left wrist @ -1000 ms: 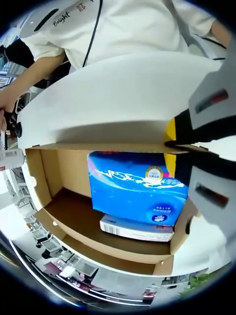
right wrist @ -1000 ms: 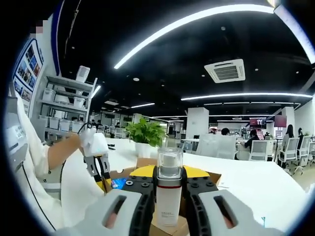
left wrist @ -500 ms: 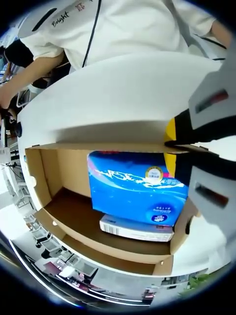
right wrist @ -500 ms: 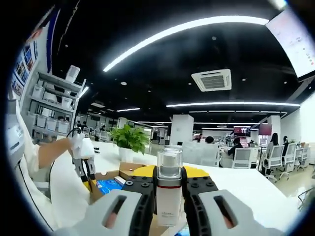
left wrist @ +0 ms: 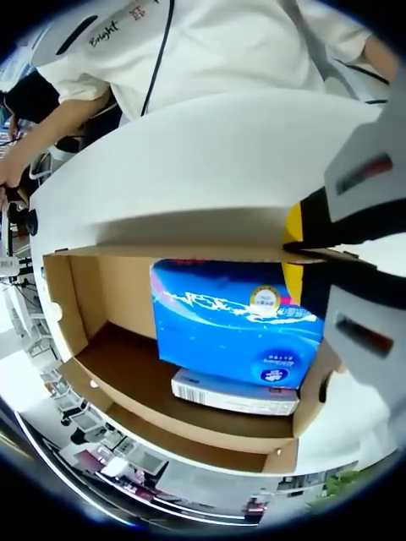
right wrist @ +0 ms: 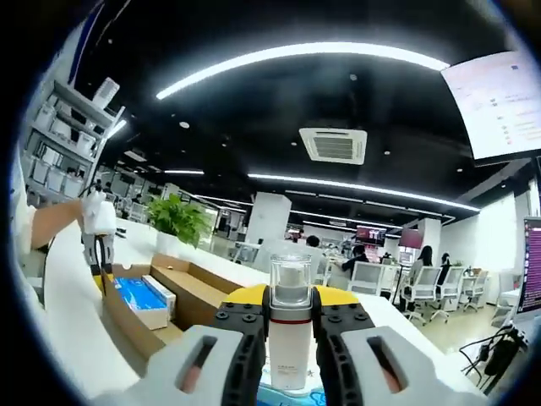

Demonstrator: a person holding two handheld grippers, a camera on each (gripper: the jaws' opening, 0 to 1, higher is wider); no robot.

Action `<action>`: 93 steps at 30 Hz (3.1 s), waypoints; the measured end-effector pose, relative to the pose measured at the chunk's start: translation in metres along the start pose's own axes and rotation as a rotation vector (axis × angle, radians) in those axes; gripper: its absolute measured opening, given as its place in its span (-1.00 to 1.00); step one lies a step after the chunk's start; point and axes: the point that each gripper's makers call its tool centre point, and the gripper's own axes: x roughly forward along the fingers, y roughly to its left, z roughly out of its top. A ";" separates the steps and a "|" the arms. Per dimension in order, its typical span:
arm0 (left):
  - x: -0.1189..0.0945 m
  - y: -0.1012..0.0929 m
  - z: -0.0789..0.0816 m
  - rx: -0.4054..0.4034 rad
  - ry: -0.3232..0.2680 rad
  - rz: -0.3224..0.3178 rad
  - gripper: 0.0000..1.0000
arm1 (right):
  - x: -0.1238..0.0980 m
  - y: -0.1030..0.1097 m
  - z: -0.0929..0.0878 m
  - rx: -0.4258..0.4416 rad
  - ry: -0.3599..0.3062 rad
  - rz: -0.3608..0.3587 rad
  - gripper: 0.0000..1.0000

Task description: Operate the shoe box by opening the lid, removing the specified soft item, and placing it in the target area until the item is outside and the box remains undamaged.

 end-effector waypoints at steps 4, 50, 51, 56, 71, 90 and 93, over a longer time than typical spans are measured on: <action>0.000 0.000 0.000 0.000 0.000 0.002 -0.92 | -0.004 -0.022 -0.008 -0.011 -0.016 -0.074 -0.64; 0.000 0.000 0.000 -0.005 0.004 0.009 -0.91 | -0.011 -0.085 -0.045 -0.022 0.051 -0.186 -0.63; 0.000 0.000 0.000 -0.005 0.003 0.009 -0.91 | -0.011 -0.085 -0.047 -0.019 0.054 -0.186 -0.63; 0.000 0.001 0.000 -0.004 -0.002 0.011 -0.91 | -0.022 -0.088 -0.073 0.048 0.075 -0.231 -0.63; 0.000 0.001 0.000 -0.002 -0.003 0.013 -0.91 | -0.023 -0.083 -0.098 0.049 0.127 -0.215 -0.63; 0.000 0.001 0.000 -0.003 -0.005 0.015 -0.91 | -0.027 -0.085 -0.103 0.052 0.122 -0.216 -0.63; 0.000 0.001 0.000 -0.002 -0.006 0.015 -0.91 | -0.025 -0.085 -0.106 0.047 0.129 -0.211 -0.63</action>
